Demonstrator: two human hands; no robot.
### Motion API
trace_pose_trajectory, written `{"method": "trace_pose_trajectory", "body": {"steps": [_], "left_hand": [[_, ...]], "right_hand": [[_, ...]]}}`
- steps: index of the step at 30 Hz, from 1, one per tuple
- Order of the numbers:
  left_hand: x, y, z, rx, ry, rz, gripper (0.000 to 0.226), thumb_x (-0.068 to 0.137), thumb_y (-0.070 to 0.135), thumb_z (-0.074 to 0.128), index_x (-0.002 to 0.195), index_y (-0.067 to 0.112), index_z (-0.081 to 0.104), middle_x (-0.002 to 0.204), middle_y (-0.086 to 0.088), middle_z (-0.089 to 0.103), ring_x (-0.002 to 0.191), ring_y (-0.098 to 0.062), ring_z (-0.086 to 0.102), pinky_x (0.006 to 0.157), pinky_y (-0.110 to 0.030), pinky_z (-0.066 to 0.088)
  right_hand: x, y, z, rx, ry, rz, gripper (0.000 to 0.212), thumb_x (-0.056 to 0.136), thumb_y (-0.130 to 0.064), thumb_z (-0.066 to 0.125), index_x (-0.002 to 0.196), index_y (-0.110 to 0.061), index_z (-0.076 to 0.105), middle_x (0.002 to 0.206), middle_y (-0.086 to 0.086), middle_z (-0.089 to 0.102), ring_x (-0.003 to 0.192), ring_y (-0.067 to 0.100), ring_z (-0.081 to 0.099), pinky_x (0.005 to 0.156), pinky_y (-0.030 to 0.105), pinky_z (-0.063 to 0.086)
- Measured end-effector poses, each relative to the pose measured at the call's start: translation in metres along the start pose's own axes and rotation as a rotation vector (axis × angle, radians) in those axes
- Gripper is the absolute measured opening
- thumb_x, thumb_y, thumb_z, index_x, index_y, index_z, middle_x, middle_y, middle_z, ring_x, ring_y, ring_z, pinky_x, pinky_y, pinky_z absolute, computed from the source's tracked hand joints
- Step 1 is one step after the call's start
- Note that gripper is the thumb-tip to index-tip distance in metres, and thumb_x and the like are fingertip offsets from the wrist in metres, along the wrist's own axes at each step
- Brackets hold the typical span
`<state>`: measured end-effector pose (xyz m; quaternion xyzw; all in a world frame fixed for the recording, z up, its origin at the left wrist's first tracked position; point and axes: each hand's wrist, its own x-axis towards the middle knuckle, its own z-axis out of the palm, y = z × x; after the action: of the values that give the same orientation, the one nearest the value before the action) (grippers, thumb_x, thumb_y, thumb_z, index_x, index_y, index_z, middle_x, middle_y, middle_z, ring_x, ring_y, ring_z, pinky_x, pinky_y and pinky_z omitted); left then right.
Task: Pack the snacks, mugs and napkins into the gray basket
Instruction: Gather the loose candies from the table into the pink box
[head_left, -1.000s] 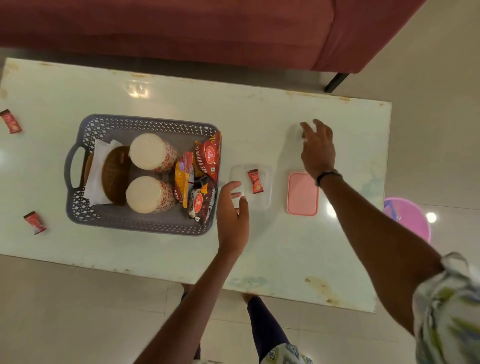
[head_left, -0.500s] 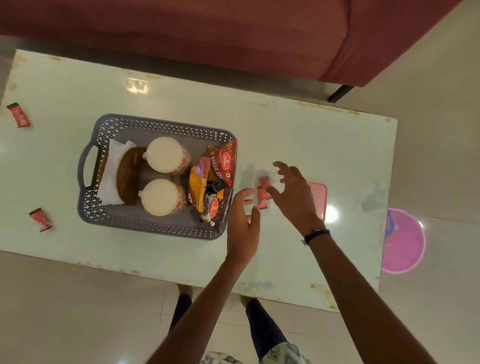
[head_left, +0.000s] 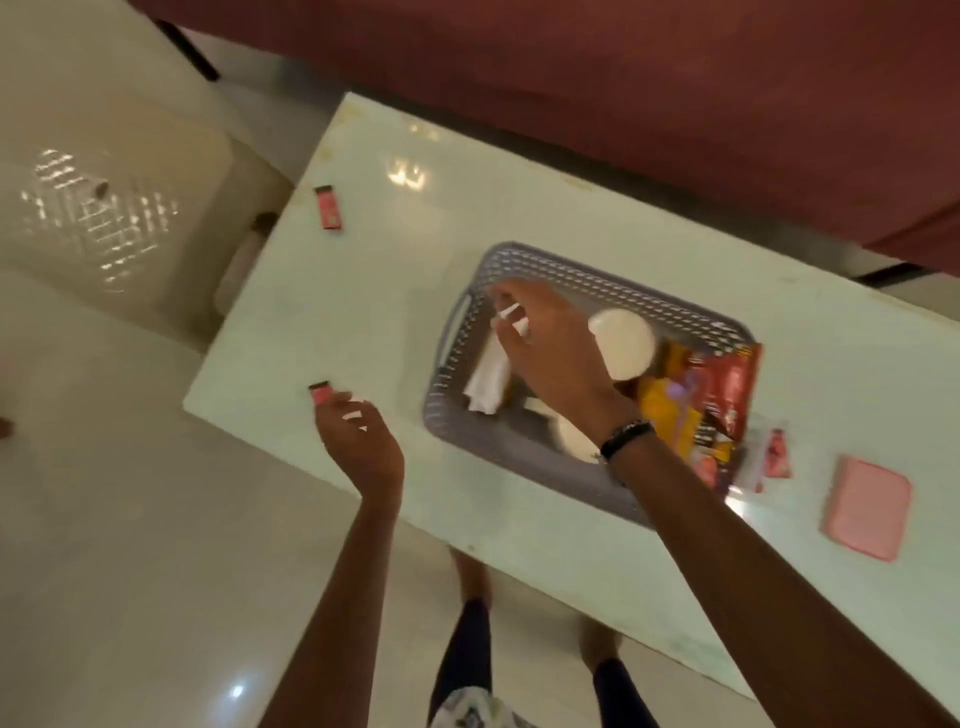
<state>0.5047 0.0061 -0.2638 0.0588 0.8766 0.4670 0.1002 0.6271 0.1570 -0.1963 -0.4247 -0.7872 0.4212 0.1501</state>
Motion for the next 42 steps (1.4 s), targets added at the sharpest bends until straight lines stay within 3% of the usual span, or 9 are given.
{"method": "trace_pose_trajectory", "body": {"steps": [3, 8, 14, 23, 29, 33, 36, 39, 42], "left_hand": [[0.061, -0.034, -0.015, 0.189, 0.028, -0.148, 0.036, 0.087, 0.016, 0.060, 0.108, -0.011, 0.049, 0.107, -0.030, 0.054, 0.104, -0.036, 0.052, 0.090, -0.038, 0.039], [0.106, -0.054, -0.013, 0.453, -0.261, -0.232, 0.046, 0.076, 0.023, 0.071, 0.107, -0.005, 0.053, 0.115, -0.027, 0.054, 0.108, -0.042, 0.051, 0.093, -0.046, 0.043], [0.135, -0.057, -0.019, 0.260, -0.421, -0.325, 0.023, 0.079, 0.013, 0.068, 0.092, -0.005, 0.063, 0.090, -0.019, 0.065, 0.072, -0.030, 0.064, 0.073, -0.043, 0.057], [0.144, -0.060, -0.021, 0.206, -0.465, -0.260, 0.015, 0.072, 0.002, 0.071, 0.081, -0.008, 0.064, 0.091, -0.023, 0.069, 0.091, -0.036, 0.062, 0.077, -0.046, 0.053], [0.147, -0.058, -0.022, 0.258, -0.482, -0.236, 0.010, 0.074, 0.006, 0.071, 0.075, 0.001, 0.063, 0.080, -0.020, 0.065, 0.088, -0.035, 0.060, 0.074, -0.040, 0.050], [0.149, -0.050, -0.029, 0.257, -0.538, -0.316, 0.014, 0.079, 0.013, 0.069, 0.079, 0.001, 0.061, 0.071, -0.006, 0.057, 0.068, -0.023, 0.057, 0.047, -0.013, 0.043], [0.136, -0.033, -0.036, 0.177, -0.564, -0.297, 0.011, 0.080, 0.014, 0.070, 0.079, 0.006, 0.063, 0.075, -0.004, 0.059, 0.073, -0.020, 0.056, 0.050, -0.012, 0.048], [0.094, -0.002, -0.037, -0.004, -0.595, -0.286, 0.007, 0.081, 0.009, 0.068, 0.077, 0.008, 0.063, 0.080, -0.010, 0.066, 0.068, -0.019, 0.064, 0.048, -0.022, 0.057], [0.031, 0.033, -0.026, -0.071, -0.655, -0.210, 0.002, 0.082, 0.010, 0.068, 0.084, 0.009, 0.068, 0.071, -0.005, 0.067, 0.060, -0.008, 0.065, 0.055, -0.026, 0.059]], "right_hand": [[0.032, -0.034, 0.053, 0.000, -0.116, -0.036, 0.028, 0.092, -0.011, 0.050, 0.119, -0.015, 0.058, 0.112, 0.002, 0.062, 0.098, 0.018, 0.060, 0.086, 0.035, 0.050], [0.071, -0.062, 0.125, -0.079, -0.242, -0.045, 0.027, 0.092, -0.013, 0.050, 0.118, -0.018, 0.056, 0.111, -0.001, 0.062, 0.101, 0.018, 0.059, 0.087, 0.038, 0.050], [0.128, -0.068, 0.178, -0.282, -0.333, -0.063, 0.038, 0.091, -0.012, 0.049, 0.128, -0.018, 0.049, 0.132, 0.002, 0.048, 0.117, 0.021, 0.049, 0.087, 0.037, 0.048], [0.236, -0.063, 0.229, -0.744, -0.404, -0.058, 0.065, 0.093, -0.004, 0.038, 0.150, -0.022, 0.013, 0.160, 0.010, -0.007, 0.146, 0.038, 0.001, 0.112, 0.040, 0.032], [0.164, -0.041, 0.230, -0.755, -0.337, -0.240, 0.045, 0.091, 0.008, 0.028, 0.134, -0.002, 0.038, 0.151, 0.013, 0.028, 0.129, 0.030, 0.034, 0.093, 0.040, 0.049], [0.075, -0.023, 0.204, -0.541, -0.463, -0.174, 0.041, 0.090, 0.005, 0.037, 0.127, -0.006, 0.053, 0.134, 0.011, 0.053, 0.121, 0.027, 0.046, 0.095, 0.038, 0.044], [0.025, -0.022, 0.170, -0.206, -0.254, -0.003, 0.031, 0.092, 0.005, 0.046, 0.115, -0.002, 0.065, 0.121, 0.015, 0.066, 0.113, 0.026, 0.061, 0.101, 0.031, 0.042], [-0.020, -0.031, 0.125, 0.060, 0.102, 0.131, 0.021, 0.092, -0.003, 0.055, 0.106, -0.005, 0.070, 0.105, 0.012, 0.073, 0.096, 0.022, 0.070, 0.087, 0.022, 0.049], [-0.063, -0.025, 0.073, 0.064, 0.392, 0.140, 0.018, 0.090, -0.007, 0.061, 0.107, -0.008, 0.069, 0.102, 0.001, 0.074, 0.086, 0.005, 0.068, 0.078, 0.011, 0.049]]}}
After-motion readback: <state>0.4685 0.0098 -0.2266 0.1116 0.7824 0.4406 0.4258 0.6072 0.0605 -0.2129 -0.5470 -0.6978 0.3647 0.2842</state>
